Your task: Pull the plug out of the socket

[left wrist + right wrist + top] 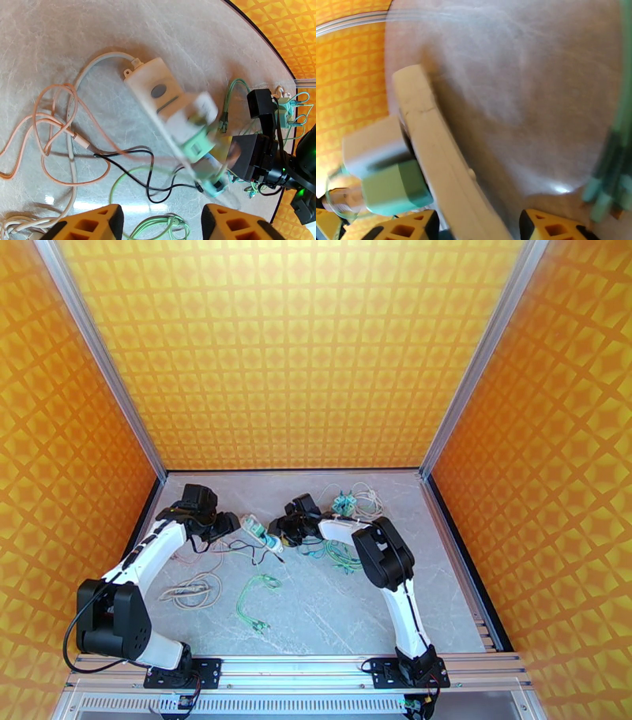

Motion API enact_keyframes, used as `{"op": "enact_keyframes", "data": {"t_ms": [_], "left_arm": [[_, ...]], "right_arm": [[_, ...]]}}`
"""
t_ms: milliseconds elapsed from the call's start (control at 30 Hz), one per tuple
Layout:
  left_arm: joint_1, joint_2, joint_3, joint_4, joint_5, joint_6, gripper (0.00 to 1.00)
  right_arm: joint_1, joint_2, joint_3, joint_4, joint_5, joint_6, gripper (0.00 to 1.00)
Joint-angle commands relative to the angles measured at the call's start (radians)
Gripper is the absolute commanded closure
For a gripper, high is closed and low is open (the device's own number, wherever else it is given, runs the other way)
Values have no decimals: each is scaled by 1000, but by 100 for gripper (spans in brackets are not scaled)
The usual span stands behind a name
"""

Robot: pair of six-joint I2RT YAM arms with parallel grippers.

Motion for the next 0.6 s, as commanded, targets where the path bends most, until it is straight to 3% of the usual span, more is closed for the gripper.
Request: {"op": "enact_keyframes", "data": {"t_ms": [0, 267, 567], "left_arm": [[-5, 17, 19, 12, 19, -8, 44], [-9, 28, 22, 24, 27, -15, 43], [-41, 10, 37, 23, 27, -2, 42]], "right_arm": [[-13, 37, -27, -278, 181, -99, 40], [-9, 47, 10, -382, 256, -207, 50], [-8, -125, -15, -293, 239, -257, 46]]}}
